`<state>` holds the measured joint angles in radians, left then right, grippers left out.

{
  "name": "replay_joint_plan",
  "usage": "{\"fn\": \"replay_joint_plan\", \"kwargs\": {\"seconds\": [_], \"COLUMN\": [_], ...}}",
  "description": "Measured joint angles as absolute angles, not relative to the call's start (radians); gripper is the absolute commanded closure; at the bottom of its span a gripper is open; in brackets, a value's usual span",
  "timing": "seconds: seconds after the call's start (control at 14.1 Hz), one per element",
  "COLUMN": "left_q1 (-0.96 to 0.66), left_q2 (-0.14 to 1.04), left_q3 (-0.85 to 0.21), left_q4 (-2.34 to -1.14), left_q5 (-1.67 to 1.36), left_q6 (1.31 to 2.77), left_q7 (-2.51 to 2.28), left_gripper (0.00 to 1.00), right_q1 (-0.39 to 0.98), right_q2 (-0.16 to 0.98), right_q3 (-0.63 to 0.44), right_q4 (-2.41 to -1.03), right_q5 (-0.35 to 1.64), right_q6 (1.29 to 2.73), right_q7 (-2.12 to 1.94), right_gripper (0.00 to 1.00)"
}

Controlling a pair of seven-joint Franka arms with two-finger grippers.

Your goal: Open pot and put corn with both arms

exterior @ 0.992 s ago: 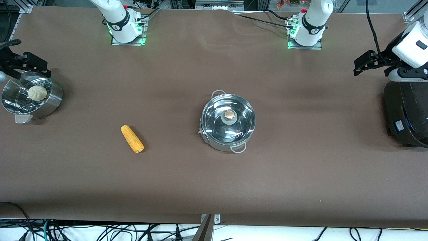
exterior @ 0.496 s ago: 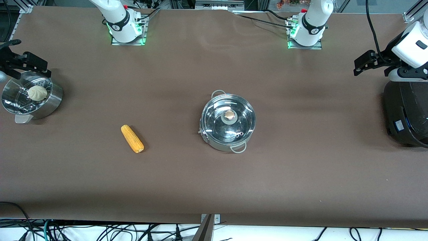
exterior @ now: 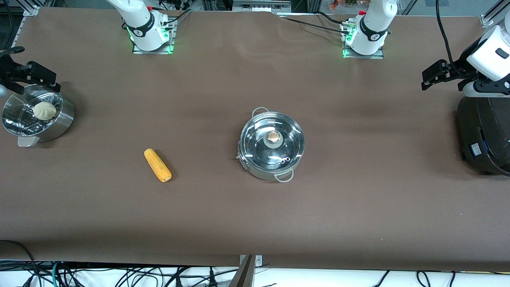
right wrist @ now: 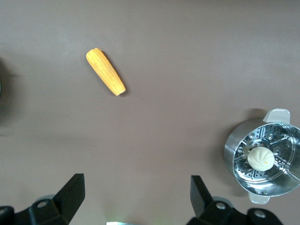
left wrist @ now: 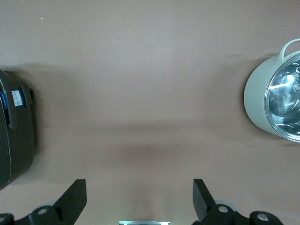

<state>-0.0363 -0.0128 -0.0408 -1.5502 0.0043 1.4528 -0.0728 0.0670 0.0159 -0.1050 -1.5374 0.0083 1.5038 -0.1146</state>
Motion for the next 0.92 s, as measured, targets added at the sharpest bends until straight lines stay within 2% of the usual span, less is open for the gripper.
{"fn": "replay_joint_plan", "kwargs": {"seconds": [0.28, 0.5, 0.78, 0.92], "left_q1": [-0.040, -0.057, -0.085, -0.121], "left_q2": [-0.012, 0.020, 0.138, 0.228], "left_q3": [-0.044, -0.087, -0.202, -0.251], "left_q4": [-1.550, -1.552, -1.537, -1.471], "left_q5": [0.004, 0.004, -0.035, -0.042], "left_q6": [1.447, 1.399, 1.416, 1.444], "left_q7": [-0.071, -0.070, -0.071, -0.073], "left_gripper": [0.00, 0.00, 0.00, 0.00], "right_q1": [0.067, 0.067, 0.068, 0.077], "right_q2": [0.016, 0.017, 0.018, 0.020], "right_q3": [-0.105, -0.105, -0.105, -0.104], "right_q4": [-1.537, -1.537, -1.536, -1.535], "right_q5": [0.008, 0.008, 0.008, 0.008], "right_q6": [1.504, 1.504, 1.504, 1.505], "right_q7": [-0.115, -0.115, -0.115, -0.115], "right_gripper": [0.00, 0.00, 0.00, 0.00]}}
